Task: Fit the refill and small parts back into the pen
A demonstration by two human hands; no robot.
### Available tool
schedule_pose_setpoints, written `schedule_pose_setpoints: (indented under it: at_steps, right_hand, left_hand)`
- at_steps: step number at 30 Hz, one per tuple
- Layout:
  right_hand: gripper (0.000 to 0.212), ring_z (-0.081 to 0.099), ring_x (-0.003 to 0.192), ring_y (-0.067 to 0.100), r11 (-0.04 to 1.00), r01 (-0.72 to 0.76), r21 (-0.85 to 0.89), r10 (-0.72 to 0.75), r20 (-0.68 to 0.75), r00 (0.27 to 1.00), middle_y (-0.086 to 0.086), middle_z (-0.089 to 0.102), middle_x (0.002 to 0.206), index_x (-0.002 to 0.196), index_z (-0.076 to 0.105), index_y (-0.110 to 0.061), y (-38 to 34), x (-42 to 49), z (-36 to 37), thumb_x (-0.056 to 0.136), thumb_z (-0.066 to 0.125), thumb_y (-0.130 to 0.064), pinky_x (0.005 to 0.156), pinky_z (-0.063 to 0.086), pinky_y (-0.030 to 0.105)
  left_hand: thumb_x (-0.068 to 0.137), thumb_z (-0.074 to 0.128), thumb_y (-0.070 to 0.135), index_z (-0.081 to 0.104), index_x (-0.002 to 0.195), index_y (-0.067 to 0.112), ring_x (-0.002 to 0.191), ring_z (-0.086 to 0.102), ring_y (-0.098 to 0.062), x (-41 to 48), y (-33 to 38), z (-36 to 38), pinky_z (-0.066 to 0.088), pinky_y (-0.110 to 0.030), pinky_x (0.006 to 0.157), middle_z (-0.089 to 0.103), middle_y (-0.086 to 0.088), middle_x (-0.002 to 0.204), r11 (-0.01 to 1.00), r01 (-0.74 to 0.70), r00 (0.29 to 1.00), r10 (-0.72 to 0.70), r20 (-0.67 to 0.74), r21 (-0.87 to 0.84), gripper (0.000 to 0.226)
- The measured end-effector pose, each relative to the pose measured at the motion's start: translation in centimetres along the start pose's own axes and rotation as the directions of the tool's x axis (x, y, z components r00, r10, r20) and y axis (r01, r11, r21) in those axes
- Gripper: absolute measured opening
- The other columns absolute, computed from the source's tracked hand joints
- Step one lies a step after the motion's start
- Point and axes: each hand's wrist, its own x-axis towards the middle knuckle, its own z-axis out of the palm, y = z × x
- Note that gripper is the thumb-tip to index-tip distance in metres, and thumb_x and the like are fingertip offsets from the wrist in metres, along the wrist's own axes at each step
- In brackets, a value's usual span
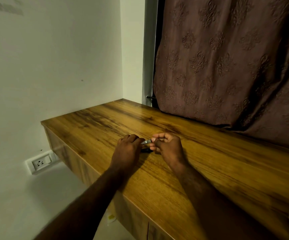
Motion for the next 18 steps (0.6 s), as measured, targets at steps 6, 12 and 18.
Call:
schedule_pose_setpoints:
  at_steps: [6,12,18]
  right_hand:
    - [0.006,0.066,0.055,0.010,1.000,-0.024,-0.007,0.024,-0.013,1.000,0.011,0.069,0.074,0.090,0.067,-0.003,0.51,0.29,-0.14,0.085,0.065,0.000,0.053,0.055,0.019]
    - [0.012,0.068,0.059,0.017,0.996,-0.088,-0.026,0.089,0.020,0.996,0.013,0.071,0.074,0.093,0.070,0.000,0.35,0.76,-0.66,0.081,0.071,-0.003,0.057,0.058,0.027]
    - [0.013,0.066,0.056,0.017,0.998,-0.047,-0.033,0.046,-0.043,0.998,0.012,0.072,0.078,0.097,0.070,-0.006,0.98,0.80,-0.65,0.085,0.069,-0.011,0.051,0.055,0.028]
  left_hand:
    - [0.086,0.036,0.033,0.065,0.109,0.011,0.086,0.056,-0.029,-0.01,0.08,-0.07,0.049,-0.041,0.072,0.064,-0.011,0.097,0.997,-0.046,0.999,0.046,0.002,-0.055,0.043]
    - [0.087,0.040,0.026,0.065,0.110,0.008,0.084,0.056,-0.028,-0.04,-0.01,-0.05,0.050,-0.042,0.069,0.063,-0.012,0.095,0.994,-0.099,0.994,0.097,-0.051,-0.041,0.038]
    - [0.088,0.042,0.025,0.066,0.109,0.011,0.086,0.058,-0.028,0.02,-0.39,0.39,0.050,-0.041,0.073,0.063,-0.009,0.097,0.997,-0.039,0.997,0.035,-0.063,-0.072,0.035]
